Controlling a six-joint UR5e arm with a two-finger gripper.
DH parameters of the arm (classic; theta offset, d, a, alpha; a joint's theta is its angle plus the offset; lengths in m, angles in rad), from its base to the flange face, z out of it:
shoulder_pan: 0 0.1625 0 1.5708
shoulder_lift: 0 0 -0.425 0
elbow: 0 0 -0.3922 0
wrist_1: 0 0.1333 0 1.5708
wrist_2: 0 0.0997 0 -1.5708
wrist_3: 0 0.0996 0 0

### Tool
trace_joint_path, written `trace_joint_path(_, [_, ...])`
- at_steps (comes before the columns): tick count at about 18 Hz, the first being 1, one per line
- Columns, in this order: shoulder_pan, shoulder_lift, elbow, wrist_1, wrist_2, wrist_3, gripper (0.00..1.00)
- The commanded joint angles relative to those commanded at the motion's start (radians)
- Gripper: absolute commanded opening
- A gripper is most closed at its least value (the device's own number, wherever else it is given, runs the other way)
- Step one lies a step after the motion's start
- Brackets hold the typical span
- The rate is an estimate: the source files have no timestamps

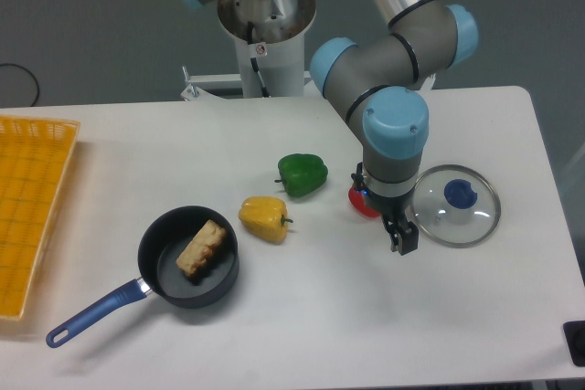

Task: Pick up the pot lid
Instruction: 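Move the gripper over the blue knob of the glass lid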

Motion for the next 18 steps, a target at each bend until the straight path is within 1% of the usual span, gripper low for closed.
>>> trace_joint_path(7, [0.005, 0.003, -0.003, -0.006, 0.003, 0.0, 1.0])
trace_joint_path(9, [0.029, 0.006, -0.05, 0.001, 0.0, 0.0, 1.0])
trace_joint_path(12, [0.092, 0.021, -0.106, 0.009, -0.002, -0.003, 1.0])
trace_joint_path(15, [0.124, 0.028, -0.112, 0.009, 0.005, -0.003, 1.0])
trace_joint_path(18, [0.141, 0.022, -0.098, 0.009, 0.002, -0.012, 1.0])
